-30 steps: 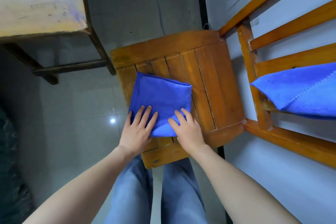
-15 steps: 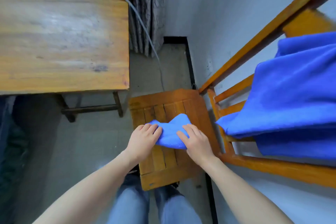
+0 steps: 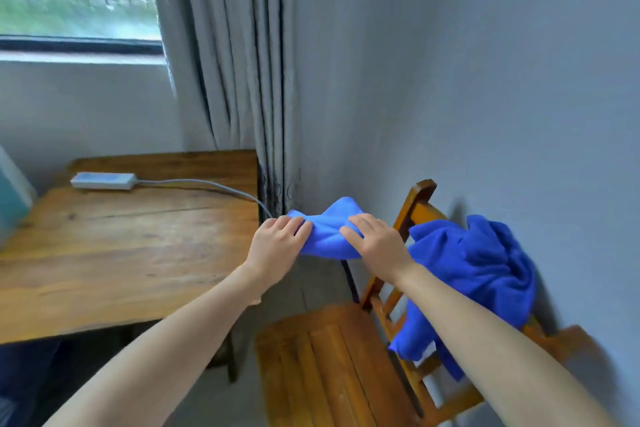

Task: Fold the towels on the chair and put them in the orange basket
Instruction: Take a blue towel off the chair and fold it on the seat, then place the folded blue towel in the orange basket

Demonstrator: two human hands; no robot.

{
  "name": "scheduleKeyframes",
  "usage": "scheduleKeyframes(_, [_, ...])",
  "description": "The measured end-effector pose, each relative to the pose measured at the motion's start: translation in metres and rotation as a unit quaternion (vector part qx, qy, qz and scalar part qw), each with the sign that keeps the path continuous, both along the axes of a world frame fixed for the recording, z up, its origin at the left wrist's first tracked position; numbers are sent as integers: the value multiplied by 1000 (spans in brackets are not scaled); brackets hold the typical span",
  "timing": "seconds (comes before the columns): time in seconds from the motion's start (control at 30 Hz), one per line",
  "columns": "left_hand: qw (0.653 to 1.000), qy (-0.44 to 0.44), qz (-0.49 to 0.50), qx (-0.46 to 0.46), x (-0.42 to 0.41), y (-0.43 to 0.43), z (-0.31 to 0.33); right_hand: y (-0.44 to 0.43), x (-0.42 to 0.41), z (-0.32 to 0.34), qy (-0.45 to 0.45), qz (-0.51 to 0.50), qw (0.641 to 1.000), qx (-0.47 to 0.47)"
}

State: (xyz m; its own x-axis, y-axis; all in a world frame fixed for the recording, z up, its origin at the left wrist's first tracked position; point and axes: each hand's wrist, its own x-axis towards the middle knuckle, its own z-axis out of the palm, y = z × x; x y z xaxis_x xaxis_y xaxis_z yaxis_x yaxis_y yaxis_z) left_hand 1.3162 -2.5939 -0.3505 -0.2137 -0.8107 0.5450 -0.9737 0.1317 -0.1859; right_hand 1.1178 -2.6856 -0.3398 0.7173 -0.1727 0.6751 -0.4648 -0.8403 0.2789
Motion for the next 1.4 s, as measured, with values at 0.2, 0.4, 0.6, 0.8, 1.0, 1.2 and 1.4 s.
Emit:
scheduleKeyframes(0.2, [993, -33, -14, -110, 9, -5, 85, -7, 7, 87, -36, 26, 994, -96])
scheduleKeyframes(0.4, [986, -66, -1, -155, 28, 5, 128, -3, 23, 133, -51, 60, 985, -152])
scheduleKeyframes(0.6, [977, -94, 73, -179, 55, 37, 149, 0, 65, 146, -38, 116, 983, -134])
scheduleKeyframes(0.8, [961, -110, 188, -172, 84, 109, 129, 30, 130, 132, -58, 237, 960, -139])
scheduleKeyframes(1.0, [920, -118, 343, -148, 65, 225, 98, 102, 175, 106, 6, 405, 908, -109])
scheduleKeyframes(1.2, [859, -107, 493, -89, 18, 367, 78, 231, 204, 76, 19, 548, 835, -50])
scheduleKeyframes(1.4, [804, -110, 578, -85, -17, 475, 69, 341, 212, 73, 66, 615, 785, -44])
